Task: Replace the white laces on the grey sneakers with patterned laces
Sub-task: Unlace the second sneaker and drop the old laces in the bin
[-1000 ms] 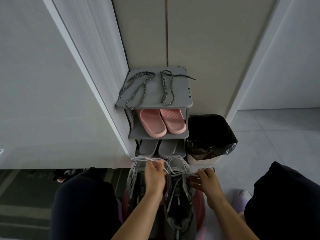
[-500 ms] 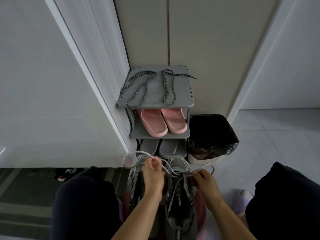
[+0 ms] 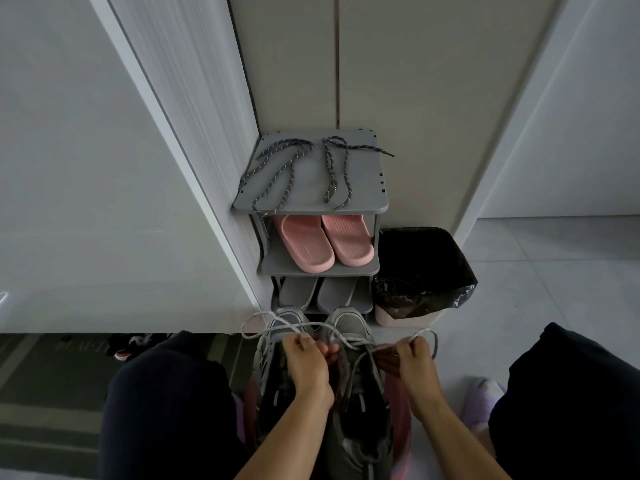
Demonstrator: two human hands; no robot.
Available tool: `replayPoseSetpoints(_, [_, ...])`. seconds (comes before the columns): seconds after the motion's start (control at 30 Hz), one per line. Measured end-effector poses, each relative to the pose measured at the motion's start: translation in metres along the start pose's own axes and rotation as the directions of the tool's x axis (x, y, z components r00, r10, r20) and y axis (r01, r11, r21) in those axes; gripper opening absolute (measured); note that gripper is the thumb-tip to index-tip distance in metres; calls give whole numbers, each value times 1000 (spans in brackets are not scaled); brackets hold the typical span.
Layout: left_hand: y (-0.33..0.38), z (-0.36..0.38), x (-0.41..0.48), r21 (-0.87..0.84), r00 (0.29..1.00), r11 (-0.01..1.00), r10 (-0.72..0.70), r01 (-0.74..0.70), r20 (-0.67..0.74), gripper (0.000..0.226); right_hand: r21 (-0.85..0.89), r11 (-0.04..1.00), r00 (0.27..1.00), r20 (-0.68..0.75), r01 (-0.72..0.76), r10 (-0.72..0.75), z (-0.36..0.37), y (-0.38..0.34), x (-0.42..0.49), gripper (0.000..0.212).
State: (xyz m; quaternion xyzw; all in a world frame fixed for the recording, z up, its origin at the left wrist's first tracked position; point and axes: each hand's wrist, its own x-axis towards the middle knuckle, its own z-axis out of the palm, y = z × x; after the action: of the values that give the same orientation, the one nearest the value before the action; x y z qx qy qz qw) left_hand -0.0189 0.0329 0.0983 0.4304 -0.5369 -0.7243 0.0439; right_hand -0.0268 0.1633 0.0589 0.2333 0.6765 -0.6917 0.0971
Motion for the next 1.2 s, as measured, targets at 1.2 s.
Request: replayPoseSetpoints(1.2, [30, -7, 31, 745, 751, -180, 49, -642, 659, 24, -814, 469, 939, 295, 343, -176, -11, 2, 4, 41])
